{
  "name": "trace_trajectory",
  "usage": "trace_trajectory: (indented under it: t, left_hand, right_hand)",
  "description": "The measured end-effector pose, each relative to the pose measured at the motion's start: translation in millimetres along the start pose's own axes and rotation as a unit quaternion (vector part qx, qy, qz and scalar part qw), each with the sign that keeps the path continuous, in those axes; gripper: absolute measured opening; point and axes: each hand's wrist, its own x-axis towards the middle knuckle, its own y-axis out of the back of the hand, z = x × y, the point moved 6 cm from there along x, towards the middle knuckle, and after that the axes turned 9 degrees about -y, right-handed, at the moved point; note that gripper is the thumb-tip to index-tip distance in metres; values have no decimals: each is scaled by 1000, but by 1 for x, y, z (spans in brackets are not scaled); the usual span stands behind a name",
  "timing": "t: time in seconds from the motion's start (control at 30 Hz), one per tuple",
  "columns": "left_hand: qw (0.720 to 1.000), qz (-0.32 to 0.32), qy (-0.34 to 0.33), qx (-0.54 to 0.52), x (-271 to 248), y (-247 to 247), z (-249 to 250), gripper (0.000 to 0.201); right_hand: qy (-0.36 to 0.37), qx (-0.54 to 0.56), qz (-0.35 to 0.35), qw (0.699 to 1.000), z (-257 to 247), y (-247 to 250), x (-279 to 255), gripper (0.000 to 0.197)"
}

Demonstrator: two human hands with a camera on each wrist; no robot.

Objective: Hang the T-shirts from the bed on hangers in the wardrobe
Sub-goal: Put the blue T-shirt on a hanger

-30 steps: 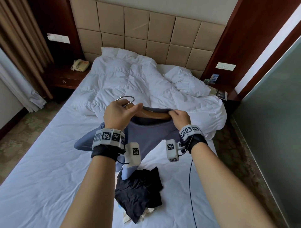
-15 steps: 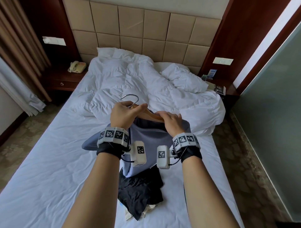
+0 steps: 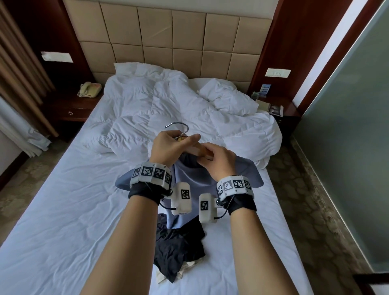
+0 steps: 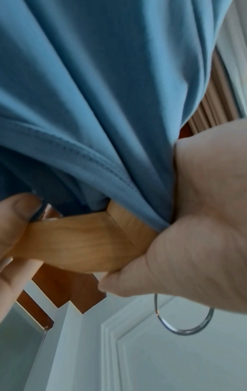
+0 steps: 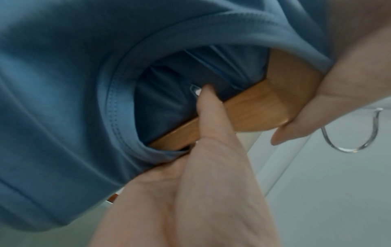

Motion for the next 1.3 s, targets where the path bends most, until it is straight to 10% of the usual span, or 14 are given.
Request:
trace_trajectory:
  t: [0.27, 0.57, 0.8, 1.03, 1.3]
  left_hand:
    - [992, -15, -12, 128, -3, 10, -16, 70]
    - [939, 136, 114, 296, -14, 59, -48, 33]
    - [919, 259, 220, 200, -30, 95, -77, 39]
    - [847, 393, 285, -217, -47, 94, -112, 43]
    - [860, 366, 314, -167, -54, 105, -121, 25]
  right_hand:
    - [-25, 88, 66, 994, 24, 21, 2, 18]
    - [-38, 58, 132, 989, 26, 19, 5, 14]
    - [-38, 102, 120, 987, 22, 18, 7, 16]
    - [-43, 112, 134, 984, 19, 23, 6, 14]
    - [-39, 112, 179, 977, 20, 30, 4, 10]
